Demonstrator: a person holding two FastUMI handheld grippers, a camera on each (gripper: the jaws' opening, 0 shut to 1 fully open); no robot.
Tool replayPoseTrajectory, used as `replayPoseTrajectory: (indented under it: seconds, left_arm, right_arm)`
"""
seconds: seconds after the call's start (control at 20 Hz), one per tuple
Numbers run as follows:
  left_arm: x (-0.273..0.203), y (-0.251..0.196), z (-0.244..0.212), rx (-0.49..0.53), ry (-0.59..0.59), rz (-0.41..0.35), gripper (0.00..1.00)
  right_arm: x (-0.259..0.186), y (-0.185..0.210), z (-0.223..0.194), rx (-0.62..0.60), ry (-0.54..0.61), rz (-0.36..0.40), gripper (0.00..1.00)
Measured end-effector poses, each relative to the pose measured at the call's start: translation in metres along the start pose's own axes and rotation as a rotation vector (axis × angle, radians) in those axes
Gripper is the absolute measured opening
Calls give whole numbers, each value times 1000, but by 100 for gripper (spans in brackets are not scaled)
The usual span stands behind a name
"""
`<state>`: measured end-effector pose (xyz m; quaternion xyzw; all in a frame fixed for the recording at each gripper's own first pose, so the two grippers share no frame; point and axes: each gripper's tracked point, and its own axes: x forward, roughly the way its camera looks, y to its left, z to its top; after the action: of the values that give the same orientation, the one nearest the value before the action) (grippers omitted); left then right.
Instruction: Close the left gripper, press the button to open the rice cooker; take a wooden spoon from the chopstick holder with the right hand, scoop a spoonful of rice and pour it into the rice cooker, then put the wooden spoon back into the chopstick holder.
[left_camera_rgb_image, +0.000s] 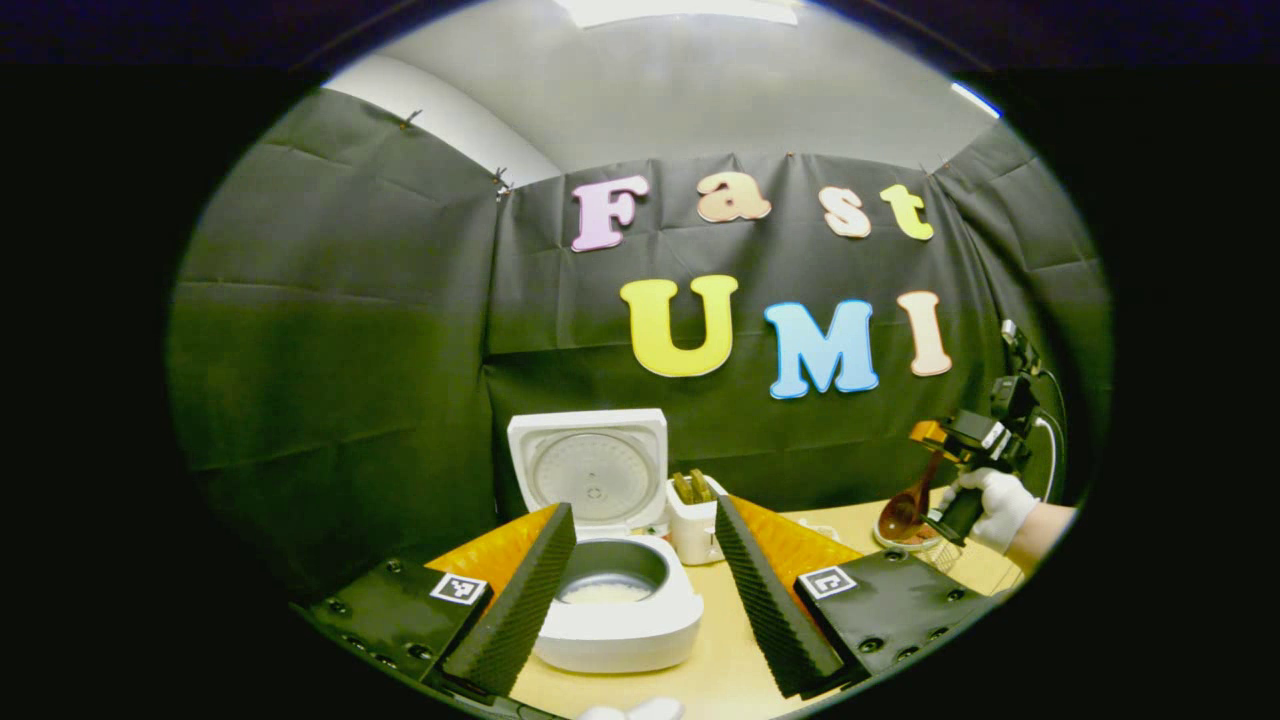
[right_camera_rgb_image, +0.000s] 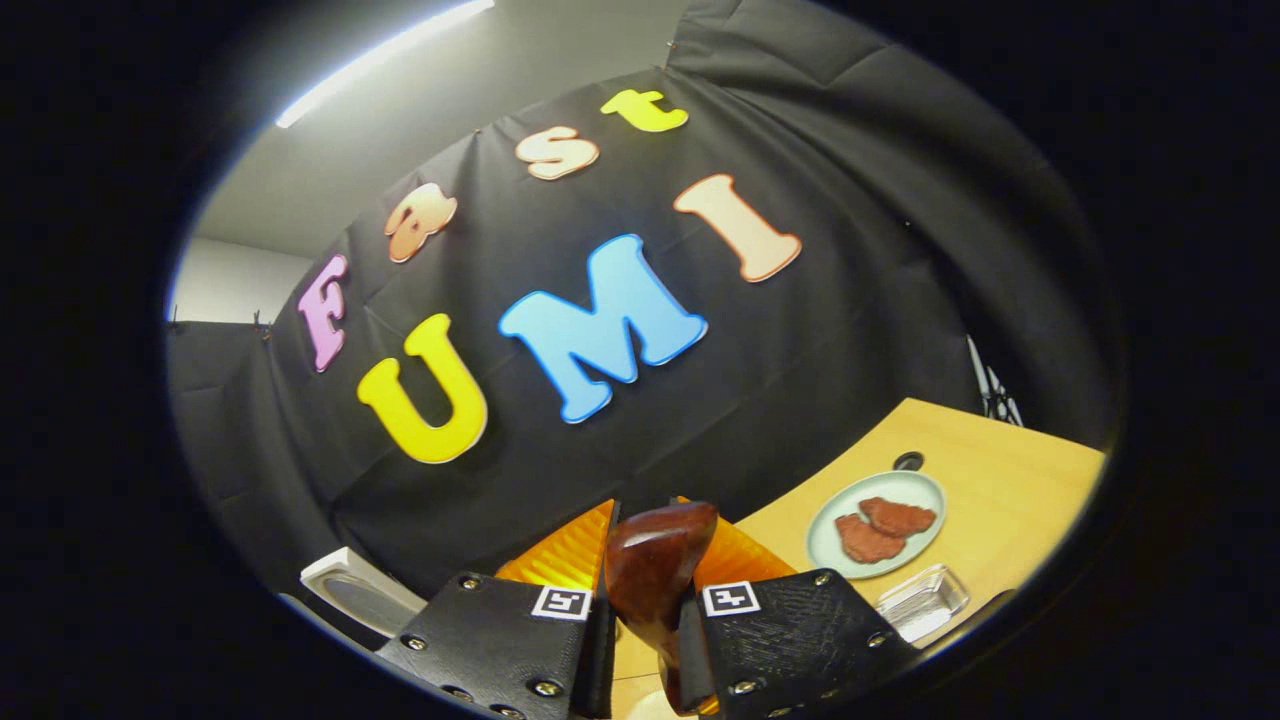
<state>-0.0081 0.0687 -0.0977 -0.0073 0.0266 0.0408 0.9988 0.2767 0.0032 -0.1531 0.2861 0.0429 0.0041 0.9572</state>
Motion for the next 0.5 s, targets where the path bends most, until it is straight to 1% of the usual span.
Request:
replayPoseTrajectory:
  seconds: [0.05, 0.1, 0.15, 0.3, 0.45, 0.5]
  left_arm:
    - [2, -8, -1, -3, 6, -2, 99]
    - [4, -18, 0, -2, 10, -4, 99]
    - [6, -25, 0, 2, 13, -7, 99]
    - [8, -48, 2, 19, 12, -18, 99]
    - [12, -65, 3, 35, 20, -27, 100]
    - [12, -68, 2, 38, 23, -27, 95]
  right_arm:
    - [1, -20, 5, -3, -3, -20, 26]
    - [1, -40, 10, -8, -14, -49, 26]
    - [2, -52, 17, -11, -27, -55, 26]
    - [8, -86, 4, -19, 13, -83, 26]
    - [10, -112, -3, -29, 21, -101, 26]
    - [10, -119, -3, -18, 25, -108, 26]
